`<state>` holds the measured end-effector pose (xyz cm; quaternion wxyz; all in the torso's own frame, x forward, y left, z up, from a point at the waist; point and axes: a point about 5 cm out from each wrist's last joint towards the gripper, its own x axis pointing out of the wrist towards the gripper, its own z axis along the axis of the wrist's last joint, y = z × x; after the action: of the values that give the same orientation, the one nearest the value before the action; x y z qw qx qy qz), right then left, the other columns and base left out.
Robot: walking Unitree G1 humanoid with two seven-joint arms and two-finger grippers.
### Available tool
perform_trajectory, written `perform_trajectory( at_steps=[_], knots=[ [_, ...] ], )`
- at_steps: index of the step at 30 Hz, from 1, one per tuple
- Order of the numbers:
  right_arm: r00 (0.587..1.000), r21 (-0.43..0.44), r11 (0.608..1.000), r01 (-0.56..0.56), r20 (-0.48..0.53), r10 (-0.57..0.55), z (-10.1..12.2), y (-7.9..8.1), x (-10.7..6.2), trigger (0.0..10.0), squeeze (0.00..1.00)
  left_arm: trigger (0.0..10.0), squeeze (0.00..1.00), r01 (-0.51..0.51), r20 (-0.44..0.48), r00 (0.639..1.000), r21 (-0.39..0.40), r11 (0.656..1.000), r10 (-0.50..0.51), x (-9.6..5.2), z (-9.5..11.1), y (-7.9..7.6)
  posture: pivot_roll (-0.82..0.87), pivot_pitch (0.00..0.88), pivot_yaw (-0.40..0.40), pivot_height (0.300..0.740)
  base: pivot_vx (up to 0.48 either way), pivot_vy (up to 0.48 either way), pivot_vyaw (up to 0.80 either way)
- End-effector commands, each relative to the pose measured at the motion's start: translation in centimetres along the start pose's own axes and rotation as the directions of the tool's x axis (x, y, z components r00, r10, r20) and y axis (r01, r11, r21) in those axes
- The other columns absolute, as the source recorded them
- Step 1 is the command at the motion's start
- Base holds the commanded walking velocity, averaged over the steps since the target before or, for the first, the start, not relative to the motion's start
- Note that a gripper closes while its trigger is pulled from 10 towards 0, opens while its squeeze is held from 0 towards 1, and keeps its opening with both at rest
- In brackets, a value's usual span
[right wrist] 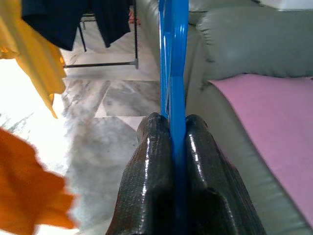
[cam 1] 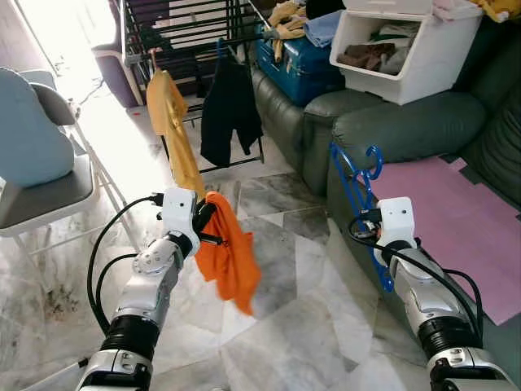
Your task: Hang hanger
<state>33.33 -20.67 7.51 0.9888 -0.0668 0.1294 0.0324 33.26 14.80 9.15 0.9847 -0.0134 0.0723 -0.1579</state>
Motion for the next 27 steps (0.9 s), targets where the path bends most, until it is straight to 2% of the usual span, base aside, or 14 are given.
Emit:
perform_trajectory(
  at_steps=[1,11,27],
  knots=[
    [0.999,0.001,1.000,-0.012,0.035,0.011,0.99,0.63,0.30,10.0,0.00,10.0,0.00,-0.009,0.006,1.000,0.010,1.000,0.009,-0.25,-0.07,0.43,-0.14,0.000,0.092,0.740,0.000,0.480,0.00],
    [0.999,-0.001,1.000,-0.015,0.038,0.015,1.19,0.79,0.50,10.0,0.00,10.0,0.00,-0.003,-0.003,1.000,0.015,1.000,0.004,-0.22,-0.27,0.27,-0.14,0.000,0.088,0.740,0.000,0.474,0.00],
    [0.999,-0.006,1.000,-0.015,0.036,0.015,1.14,0.81,0.51,10.0,0.00,10.0,0.00,0.007,0.026,1.000,0.026,1.000,-0.008,-0.17,0.21,0.09,-0.13,0.000,0.084,0.740,0.000,0.000,0.00]
  ],
)
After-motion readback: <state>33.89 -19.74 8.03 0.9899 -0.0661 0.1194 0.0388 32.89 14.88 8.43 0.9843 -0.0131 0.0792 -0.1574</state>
